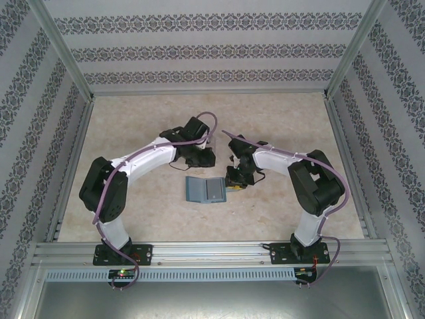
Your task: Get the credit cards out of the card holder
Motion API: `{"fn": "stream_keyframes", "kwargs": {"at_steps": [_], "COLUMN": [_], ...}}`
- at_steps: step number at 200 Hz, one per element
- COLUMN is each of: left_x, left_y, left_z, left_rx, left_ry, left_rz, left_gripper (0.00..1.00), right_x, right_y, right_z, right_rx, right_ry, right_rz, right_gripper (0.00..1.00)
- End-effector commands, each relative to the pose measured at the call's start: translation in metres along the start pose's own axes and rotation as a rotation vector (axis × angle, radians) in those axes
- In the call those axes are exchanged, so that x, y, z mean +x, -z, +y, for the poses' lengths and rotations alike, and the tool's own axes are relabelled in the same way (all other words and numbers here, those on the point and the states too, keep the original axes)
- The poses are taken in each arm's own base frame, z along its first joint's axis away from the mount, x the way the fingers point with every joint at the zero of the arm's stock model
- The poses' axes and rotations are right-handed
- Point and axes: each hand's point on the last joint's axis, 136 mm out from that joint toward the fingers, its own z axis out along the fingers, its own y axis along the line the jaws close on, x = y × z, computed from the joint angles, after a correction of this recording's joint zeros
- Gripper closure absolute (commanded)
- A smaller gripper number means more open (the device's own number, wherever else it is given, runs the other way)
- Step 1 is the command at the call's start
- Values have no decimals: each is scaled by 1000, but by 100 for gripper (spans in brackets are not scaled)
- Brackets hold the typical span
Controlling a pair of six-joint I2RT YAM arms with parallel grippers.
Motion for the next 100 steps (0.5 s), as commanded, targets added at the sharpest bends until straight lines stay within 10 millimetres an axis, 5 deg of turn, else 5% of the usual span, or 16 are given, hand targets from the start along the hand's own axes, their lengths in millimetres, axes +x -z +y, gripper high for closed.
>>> {"fn": "stream_keyframes", "kwargs": {"at_steps": [1, 100], "left_x": [-2, 46], "left_y": [1, -33], "left_z": [-12, -22], "left_rx": [70, 210], "left_ry": [71, 247], "left_rz": [-57, 84], "left_gripper": [81, 87], "right_x": [3, 0], "right_y": [-7, -10], "right_z": [-12, -12], "right_rx": [32, 26], "right_ry": [-1, -9], "right_rz": [9, 14], "right_gripper": [77, 80]}}
